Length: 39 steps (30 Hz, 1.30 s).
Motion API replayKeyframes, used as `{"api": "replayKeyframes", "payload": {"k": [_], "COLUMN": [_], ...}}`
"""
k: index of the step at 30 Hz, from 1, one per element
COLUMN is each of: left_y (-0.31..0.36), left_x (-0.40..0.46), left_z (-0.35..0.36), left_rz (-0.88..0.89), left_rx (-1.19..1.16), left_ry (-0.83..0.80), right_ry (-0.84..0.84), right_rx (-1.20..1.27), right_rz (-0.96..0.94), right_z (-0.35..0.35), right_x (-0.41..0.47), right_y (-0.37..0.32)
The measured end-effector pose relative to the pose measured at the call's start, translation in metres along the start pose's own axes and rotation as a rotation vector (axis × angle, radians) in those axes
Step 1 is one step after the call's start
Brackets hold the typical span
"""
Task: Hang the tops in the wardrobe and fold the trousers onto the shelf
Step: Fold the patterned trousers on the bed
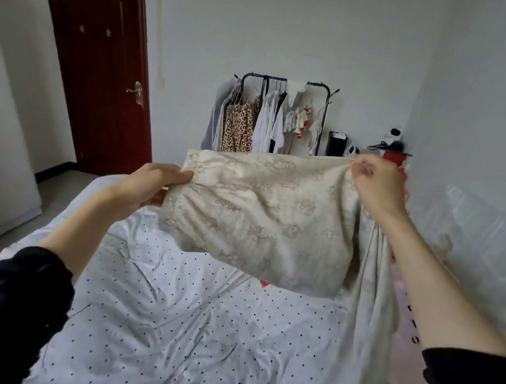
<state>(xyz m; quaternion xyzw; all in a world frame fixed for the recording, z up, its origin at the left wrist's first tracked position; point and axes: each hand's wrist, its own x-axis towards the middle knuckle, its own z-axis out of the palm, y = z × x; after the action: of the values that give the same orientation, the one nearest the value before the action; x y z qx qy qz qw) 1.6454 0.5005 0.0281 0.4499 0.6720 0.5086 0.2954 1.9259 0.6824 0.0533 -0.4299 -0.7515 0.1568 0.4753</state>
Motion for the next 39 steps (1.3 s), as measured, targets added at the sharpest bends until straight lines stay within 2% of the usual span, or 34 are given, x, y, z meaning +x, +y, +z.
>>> {"api": "replayKeyframes", "payload": {"k": [2, 6, 8, 11, 13, 17, 19, 24, 27, 31, 34, 37, 39], "left_y": [-0.016, -0.082, -0.126, -0.202, -0.245, -0.342, -0.393, -0.486, -0.517, -0.550, -0.577, -0.597, -0.599], "left_x": [-0.005, -0.022, -0.034, -0.051, -0.059, -0.064, -0.060, -0.054, -0.048, -0.024, -0.003, 0.003, -0.002], "left_z": [-0.020, -0.072, -0.098, -0.139, -0.159, -0.214, -0.243, -0.266, -0.274, -0.297, -0.308, -0.294, -0.272], "left_rz": [-0.048, -0.263, -0.376, -0.545, -0.619, -0.787, -0.814, -0.808, -0.781, -0.721, -0.746, -0.845, -0.796], "left_rx": [-0.032, 0.007, 0.067, 0.122, 0.140, 0.126, 0.105, 0.161, 0.215, 0.177, 0.322, 0.635, 0.777], "left_ry": [0.025, 0.082, 0.059, -0.018, -0.044, -0.052, -0.032, 0.074, 0.136, 0.220, 0.331, 0.393, 0.504], "right_ry": [-0.102, -0.544, -0.726, -0.934, -1.001, -1.097, -1.142, -1.105, -1.096, -1.079, -0.997, -1.020, -1.030], "right_rx": [-0.005, -0.089, -0.138, -0.189, -0.177, -0.202, -0.227, -0.285, -0.296, -0.278, -0.293, -0.409, -0.375], "right_rz": [-0.063, -0.066, -0.039, 0.028, 0.072, 0.152, 0.179, 0.180, 0.179, 0.181, 0.140, 0.070, 0.057], "right_z": [0.018, 0.091, 0.140, 0.231, 0.279, 0.394, 0.449, 0.538, 0.580, 0.637, 0.674, 0.686, 0.675], "right_x": [0.002, -0.022, -0.044, -0.092, -0.124, -0.197, -0.229, -0.276, -0.286, -0.286, -0.284, -0.302, -0.327], "right_y": [-0.015, -0.024, -0.022, -0.014, -0.007, -0.001, 0.001, 0.013, 0.017, 0.021, 0.019, 0.021, 0.031]}}
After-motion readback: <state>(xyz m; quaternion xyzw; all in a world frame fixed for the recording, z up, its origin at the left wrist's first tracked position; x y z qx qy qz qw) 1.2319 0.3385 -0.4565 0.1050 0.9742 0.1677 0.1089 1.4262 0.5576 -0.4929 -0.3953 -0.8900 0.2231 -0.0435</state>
